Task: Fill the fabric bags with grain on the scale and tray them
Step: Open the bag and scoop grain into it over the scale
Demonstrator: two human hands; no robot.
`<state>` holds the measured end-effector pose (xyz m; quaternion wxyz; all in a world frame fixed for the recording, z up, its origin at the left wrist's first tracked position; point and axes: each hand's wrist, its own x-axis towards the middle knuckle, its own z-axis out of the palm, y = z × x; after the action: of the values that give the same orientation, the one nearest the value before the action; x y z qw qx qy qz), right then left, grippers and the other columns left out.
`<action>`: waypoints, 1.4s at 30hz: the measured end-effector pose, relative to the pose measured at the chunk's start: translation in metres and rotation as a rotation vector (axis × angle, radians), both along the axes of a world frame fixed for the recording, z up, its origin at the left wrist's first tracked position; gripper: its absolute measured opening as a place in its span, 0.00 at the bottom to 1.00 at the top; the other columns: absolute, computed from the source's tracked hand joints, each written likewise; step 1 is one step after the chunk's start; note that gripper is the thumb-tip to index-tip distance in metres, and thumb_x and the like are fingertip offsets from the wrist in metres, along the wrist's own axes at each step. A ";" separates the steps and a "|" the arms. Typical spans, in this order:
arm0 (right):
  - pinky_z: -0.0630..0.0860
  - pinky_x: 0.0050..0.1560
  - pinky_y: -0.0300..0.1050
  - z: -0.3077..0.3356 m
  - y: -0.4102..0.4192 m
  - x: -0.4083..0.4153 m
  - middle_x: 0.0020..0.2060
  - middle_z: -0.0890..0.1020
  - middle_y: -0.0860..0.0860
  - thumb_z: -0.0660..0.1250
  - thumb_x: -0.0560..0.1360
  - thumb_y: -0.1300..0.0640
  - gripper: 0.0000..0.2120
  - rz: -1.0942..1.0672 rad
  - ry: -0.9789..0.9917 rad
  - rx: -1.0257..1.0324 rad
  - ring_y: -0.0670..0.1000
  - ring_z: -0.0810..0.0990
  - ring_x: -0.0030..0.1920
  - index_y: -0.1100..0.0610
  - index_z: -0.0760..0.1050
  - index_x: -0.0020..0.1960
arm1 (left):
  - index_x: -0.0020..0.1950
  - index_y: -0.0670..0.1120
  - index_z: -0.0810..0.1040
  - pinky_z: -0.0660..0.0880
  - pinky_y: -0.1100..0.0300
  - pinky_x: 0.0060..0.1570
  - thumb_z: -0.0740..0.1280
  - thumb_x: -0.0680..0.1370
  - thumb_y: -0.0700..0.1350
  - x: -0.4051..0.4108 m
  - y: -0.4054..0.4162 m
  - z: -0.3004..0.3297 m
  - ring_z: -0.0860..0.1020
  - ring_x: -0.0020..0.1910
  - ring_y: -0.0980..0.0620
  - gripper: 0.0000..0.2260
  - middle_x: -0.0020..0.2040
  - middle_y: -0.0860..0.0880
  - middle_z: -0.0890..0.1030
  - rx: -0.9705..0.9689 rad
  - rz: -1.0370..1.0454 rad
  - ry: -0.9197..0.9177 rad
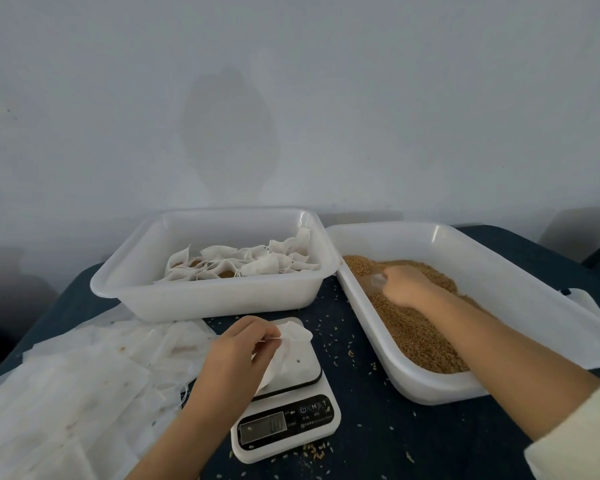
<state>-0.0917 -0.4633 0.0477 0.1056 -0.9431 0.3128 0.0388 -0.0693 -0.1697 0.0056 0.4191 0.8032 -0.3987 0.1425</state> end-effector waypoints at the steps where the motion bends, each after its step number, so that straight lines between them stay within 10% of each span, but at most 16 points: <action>1: 0.73 0.53 0.44 -0.001 -0.002 -0.002 0.63 0.76 0.57 0.57 0.80 0.62 0.18 0.002 -0.015 0.012 0.55 0.77 0.56 0.60 0.70 0.69 | 0.41 0.48 0.79 0.74 0.67 0.43 0.70 0.73 0.36 0.001 0.001 0.000 0.76 0.43 0.60 0.07 0.41 0.62 0.76 -0.001 0.004 0.000; 6: 0.73 0.39 0.42 -0.004 -0.016 -0.020 0.47 0.82 0.54 0.54 0.82 0.48 0.15 0.073 -0.131 0.047 0.49 0.79 0.41 0.55 0.76 0.55 | 0.43 0.47 0.81 0.72 0.73 0.44 0.70 0.73 0.37 0.005 0.000 -0.001 0.76 0.45 0.64 0.05 0.42 0.64 0.77 -0.010 0.025 0.013; 16: 0.73 0.33 0.40 -0.005 -0.030 -0.047 0.47 0.83 0.52 0.56 0.81 0.47 0.15 0.049 -0.157 0.026 0.45 0.73 0.28 0.51 0.75 0.62 | 0.43 0.47 0.82 0.69 0.77 0.43 0.71 0.73 0.38 0.002 -0.004 0.001 0.75 0.46 0.66 0.04 0.42 0.66 0.76 -0.001 0.015 0.015; 21: 0.77 0.51 0.47 -0.007 -0.027 -0.053 0.56 0.81 0.53 0.58 0.81 0.51 0.15 0.065 -0.168 0.016 0.50 0.81 0.47 0.51 0.73 0.65 | 0.43 0.46 0.82 0.68 0.78 0.44 0.70 0.73 0.37 0.001 -0.001 0.002 0.75 0.47 0.65 0.04 0.41 0.63 0.77 -0.011 0.024 0.033; 26: 0.76 0.35 0.41 -0.003 -0.027 -0.061 0.56 0.81 0.50 0.59 0.80 0.51 0.20 0.063 -0.276 0.050 0.43 0.74 0.27 0.47 0.67 0.72 | 0.44 0.45 0.83 0.68 0.76 0.44 0.70 0.73 0.38 0.006 0.006 0.006 0.77 0.41 0.62 0.03 0.41 0.58 0.80 -0.006 0.073 0.051; 30: 0.68 0.38 0.34 0.012 -0.028 -0.067 0.66 0.75 0.48 0.61 0.79 0.50 0.22 0.105 -0.369 0.034 0.41 0.78 0.39 0.45 0.65 0.73 | 0.45 0.45 0.83 0.70 0.74 0.42 0.70 0.73 0.39 0.014 0.014 0.013 0.77 0.39 0.60 0.03 0.41 0.57 0.80 0.041 0.070 0.034; 36: 0.71 0.26 0.33 0.044 -0.013 -0.079 0.32 0.82 0.39 0.66 0.77 0.52 0.22 0.261 -0.527 0.228 0.41 0.76 0.27 0.35 0.68 0.66 | 0.45 0.46 0.83 0.72 0.71 0.42 0.71 0.73 0.39 0.025 0.029 0.029 0.76 0.39 0.62 0.04 0.40 0.60 0.78 0.116 0.063 -0.033; 42: 0.80 0.47 0.44 0.051 0.022 -0.085 0.43 0.84 0.43 0.67 0.74 0.48 0.22 0.495 -0.450 0.410 0.47 0.81 0.39 0.22 0.68 0.58 | 0.48 0.47 0.83 0.65 0.78 0.44 0.67 0.76 0.41 0.037 0.051 0.042 0.74 0.41 0.66 0.05 0.45 0.59 0.79 0.299 0.022 -0.093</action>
<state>-0.1767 -0.4410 0.0988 0.3451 -0.9344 0.0305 -0.0831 -0.0327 -0.1192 0.0475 0.2740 0.8536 -0.4255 0.1233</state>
